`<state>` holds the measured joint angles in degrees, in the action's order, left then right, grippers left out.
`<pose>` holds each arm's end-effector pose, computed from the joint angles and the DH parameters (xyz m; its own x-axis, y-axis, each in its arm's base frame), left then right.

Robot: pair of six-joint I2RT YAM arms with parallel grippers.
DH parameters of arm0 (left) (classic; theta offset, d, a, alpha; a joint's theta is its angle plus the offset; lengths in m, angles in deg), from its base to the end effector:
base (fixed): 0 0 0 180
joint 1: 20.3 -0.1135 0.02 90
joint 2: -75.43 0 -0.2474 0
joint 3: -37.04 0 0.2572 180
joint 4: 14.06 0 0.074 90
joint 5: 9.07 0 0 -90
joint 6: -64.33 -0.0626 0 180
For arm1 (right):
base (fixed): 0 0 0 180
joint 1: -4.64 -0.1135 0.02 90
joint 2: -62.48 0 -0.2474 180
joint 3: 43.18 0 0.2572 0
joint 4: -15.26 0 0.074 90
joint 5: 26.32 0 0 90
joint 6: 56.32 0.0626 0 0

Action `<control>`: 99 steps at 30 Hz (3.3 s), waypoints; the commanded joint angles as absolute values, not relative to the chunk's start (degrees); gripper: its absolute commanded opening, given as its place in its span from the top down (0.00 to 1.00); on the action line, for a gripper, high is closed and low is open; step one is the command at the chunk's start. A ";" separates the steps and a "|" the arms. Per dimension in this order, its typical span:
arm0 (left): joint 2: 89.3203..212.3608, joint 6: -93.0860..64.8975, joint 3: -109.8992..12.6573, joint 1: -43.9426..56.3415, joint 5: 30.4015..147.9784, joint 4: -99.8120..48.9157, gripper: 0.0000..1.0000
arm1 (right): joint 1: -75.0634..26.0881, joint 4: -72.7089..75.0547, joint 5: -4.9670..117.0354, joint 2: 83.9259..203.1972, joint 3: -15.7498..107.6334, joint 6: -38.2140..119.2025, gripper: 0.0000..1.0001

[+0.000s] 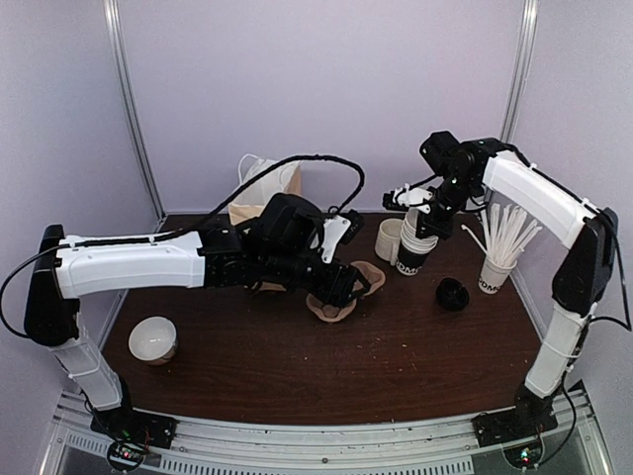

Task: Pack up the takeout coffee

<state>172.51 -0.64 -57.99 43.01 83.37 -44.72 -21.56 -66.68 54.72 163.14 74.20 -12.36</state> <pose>0.1874 -0.3786 0.2760 -0.6044 0.2611 -0.7527 0.7207 0.5819 -0.3768 0.3268 0.1717 0.3073 -0.2094 -0.8955 -0.3927 -0.9298 0.3067 -0.2035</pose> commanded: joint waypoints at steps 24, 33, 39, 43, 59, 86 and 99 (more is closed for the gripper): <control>169.13 -1.19 -54.46 42.58 82.83 -42.64 0.36 | -10.51 -78.17 55.68 179.34 101.87 -7.68 1.00; 169.84 -1.35 -55.90 42.62 83.49 -43.44 0.36 | -13.20 -78.57 54.91 177.46 99.95 -7.53 1.00; 167.43 -6.48 -56.63 42.54 79.40 -48.23 0.37 | -16.50 -79.56 54.34 171.52 99.24 -5.80 1.00; 164.56 -9.94 -56.53 42.25 73.15 -51.51 0.37 | -20.80 -79.75 57.97 165.01 94.43 -6.28 1.00; 151.99 -9.47 -49.34 40.92 45.99 -50.13 0.03 | -44.60 -71.33 49.85 149.96 60.21 -13.81 1.00; 144.78 -4.34 -43.14 38.97 35.03 -51.84 0.03 | -64.69 -52.20 59.57 162.25 53.09 -9.52 0.99; 146.12 -5.39 -44.22 38.94 37.34 -52.46 0.04 | -64.69 -55.73 57.71 161.32 54.08 -9.29 0.72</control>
